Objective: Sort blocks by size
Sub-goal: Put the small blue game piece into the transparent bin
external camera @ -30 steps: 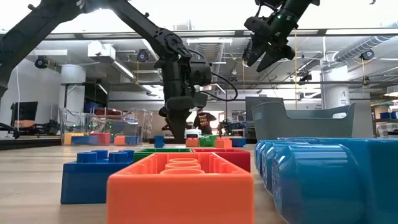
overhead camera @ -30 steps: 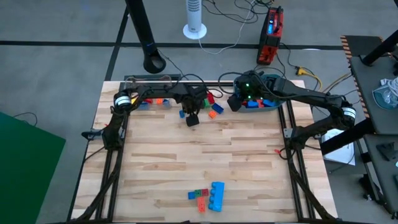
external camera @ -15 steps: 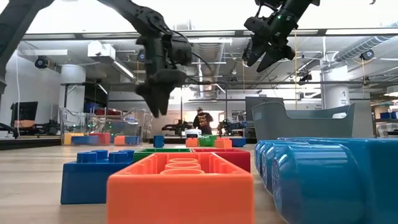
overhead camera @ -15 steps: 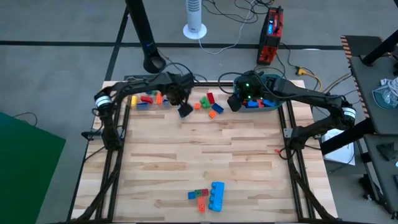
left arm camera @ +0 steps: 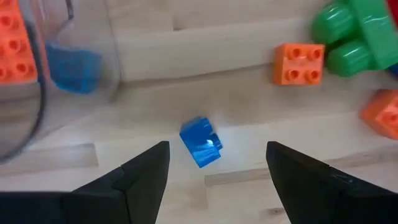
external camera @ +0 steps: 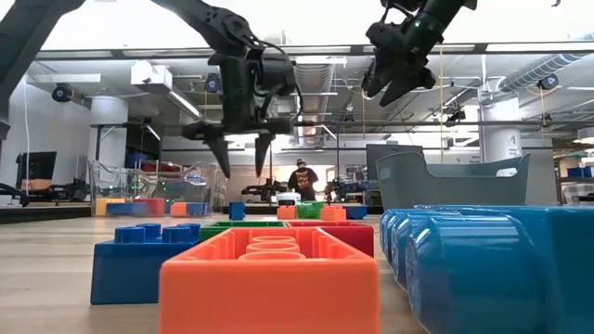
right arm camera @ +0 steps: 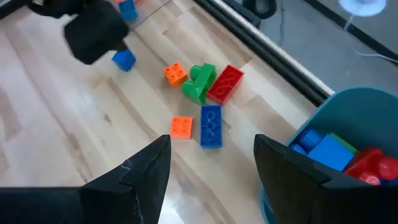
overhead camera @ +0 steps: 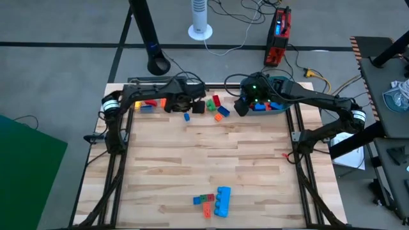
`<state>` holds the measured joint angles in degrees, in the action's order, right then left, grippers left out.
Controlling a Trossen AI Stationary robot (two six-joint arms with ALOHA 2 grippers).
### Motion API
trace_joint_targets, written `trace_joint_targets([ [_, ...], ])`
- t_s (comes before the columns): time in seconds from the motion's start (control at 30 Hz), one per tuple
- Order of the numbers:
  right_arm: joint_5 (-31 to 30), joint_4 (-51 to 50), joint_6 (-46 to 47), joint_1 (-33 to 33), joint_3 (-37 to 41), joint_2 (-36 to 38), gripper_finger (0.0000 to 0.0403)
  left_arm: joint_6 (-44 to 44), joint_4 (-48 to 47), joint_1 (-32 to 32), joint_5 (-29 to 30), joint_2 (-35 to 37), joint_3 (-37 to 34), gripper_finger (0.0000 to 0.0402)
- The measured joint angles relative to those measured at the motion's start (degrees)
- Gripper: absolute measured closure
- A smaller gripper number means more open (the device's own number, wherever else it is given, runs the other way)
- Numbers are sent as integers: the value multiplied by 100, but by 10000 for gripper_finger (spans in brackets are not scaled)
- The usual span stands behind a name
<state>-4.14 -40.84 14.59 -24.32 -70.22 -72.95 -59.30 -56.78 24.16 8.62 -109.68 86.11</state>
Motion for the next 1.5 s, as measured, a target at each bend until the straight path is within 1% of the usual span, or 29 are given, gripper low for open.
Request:
trace_joint_targets([
  [0.23, 125, -24, -304, -21, 0, 0, 184, -358, -52, -39, 228, -147, -23, 147],
  [0.33, 193, -43, -467, -35, 0, 0, 184, -647, -321, -73, 386, -152, -217, 147],
  [0.37, 235, -39, -543, -39, 0, 0, 184, -688, -262, -77, 386, -152, -288, 147],
  [0.5, 290, -39, -831, -75, 0, 0, 184, -699, 116, -123, 389, -153, -481, 147],
  [0.67, 346, -39, -969, -177, 0, 0, 184, -745, 589, -143, 389, -162, -523, 147],
  [0.83, 463, -39, -970, -243, 0, 0, 184, -785, 650, -146, 297, -319, -630, 147],
  [1.1, 467, -37, -945, -262, 0, 0, 184, -431, 793, -141, 238, -619, -639, 148],
  [1.27, 470, -37, -857, -262, 0, 0, 184, -256, 834, -111, 240, -628, -634, 162],
  [1.5, 467, -37, -678, -262, -4, 0, 184, -164, 862, -81, 241, -628, -678, 195],
])
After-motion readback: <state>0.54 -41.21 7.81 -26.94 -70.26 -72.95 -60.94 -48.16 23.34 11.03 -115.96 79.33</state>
